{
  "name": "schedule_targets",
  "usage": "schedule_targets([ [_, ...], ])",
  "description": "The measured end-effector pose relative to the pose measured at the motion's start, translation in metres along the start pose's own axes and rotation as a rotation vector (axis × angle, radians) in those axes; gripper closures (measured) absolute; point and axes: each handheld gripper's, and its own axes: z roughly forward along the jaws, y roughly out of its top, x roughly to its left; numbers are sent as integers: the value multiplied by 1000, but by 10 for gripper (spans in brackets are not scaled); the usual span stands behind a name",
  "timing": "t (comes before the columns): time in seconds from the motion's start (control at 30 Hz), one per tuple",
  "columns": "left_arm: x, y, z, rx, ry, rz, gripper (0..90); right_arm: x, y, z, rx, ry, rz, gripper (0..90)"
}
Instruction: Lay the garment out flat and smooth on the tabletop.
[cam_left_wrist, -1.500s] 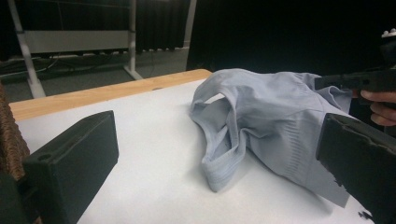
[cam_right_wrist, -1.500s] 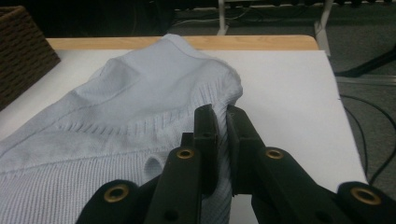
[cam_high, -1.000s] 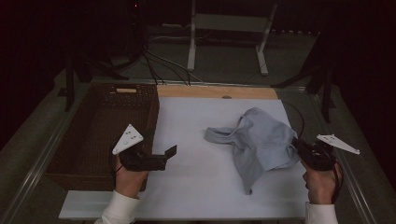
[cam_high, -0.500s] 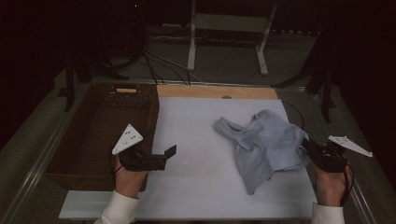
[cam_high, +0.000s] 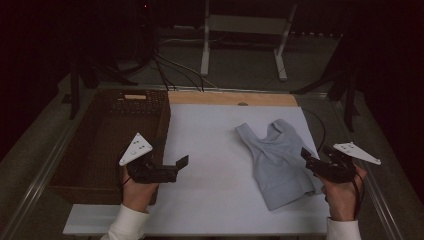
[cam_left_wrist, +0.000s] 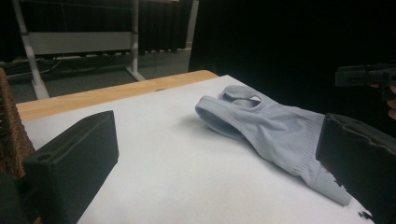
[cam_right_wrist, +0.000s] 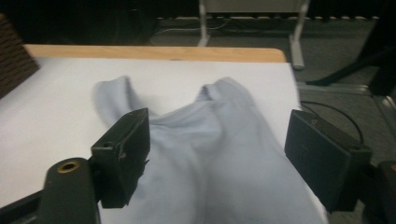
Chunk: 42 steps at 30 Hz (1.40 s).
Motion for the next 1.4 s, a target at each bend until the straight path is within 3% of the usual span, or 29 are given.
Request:
schedule_targets([
  [0.33,0,0,0,1,2,1,2,33,-6,9,34,124,-53,197],
  [0.6,0,0,0,6,0,1,2,52,-17,18,81,190,-90,196],
  [1.07,0,0,0,7,-1,1,2,82,-34,29,130,252,-177,215],
  [1.4,0,0,0,7,-3,0,1,93,-51,42,200,283,-189,271],
])
